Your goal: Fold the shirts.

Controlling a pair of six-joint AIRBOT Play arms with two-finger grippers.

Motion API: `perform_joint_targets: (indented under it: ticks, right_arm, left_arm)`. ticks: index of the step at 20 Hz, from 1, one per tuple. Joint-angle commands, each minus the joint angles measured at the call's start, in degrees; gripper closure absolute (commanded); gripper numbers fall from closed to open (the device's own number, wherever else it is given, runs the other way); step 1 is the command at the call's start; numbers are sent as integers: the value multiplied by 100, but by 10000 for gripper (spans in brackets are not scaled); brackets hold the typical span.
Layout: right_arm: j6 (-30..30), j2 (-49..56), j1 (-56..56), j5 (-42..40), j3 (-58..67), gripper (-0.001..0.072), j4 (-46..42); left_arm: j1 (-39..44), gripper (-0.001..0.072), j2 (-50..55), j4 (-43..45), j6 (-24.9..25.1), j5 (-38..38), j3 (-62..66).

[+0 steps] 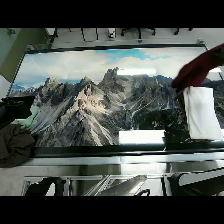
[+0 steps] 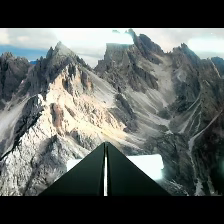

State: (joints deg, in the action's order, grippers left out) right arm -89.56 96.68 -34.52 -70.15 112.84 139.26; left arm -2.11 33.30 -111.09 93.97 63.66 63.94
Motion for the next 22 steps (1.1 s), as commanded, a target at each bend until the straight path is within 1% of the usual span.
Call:
perform_joint_targets:
  ticks: [1,4,6,8,11,14,17,22]
  right_arm:
    - [-50,-17,-769,50,55,688,92]
    - [-153,-17,-1029,-337,55,688,87]
    - [-79,-33,-1132,-726,55,689,79]
    - [398,-63,-1235,-1128,52,689,-31]
    - [942,-258,-1287,-1751,-114,691,-579]
    - [1185,-935,-1287,-1703,-942,691,-1261]
    - [1187,-1550,-1287,-1543,-2162,690,-1683]
    - [1576,-2131,-1287,-1209,-4210,689,-2872]
  left_arm:
    - [-7,692,-4,2,2,-2,-2]
    - [-7,692,-7,0,2,35,-9]
    - [-7,692,-4,0,0,144,-11]
    - [-7,692,-7,-4,0,240,-11]
    - [-7,692,-4,-4,0,433,-11]
    - [-7,692,-7,-7,0,654,-11]
    - [-7,692,-4,-7,0,859,-11]
    - [-7,692,-7,-7,0,1075,-11]
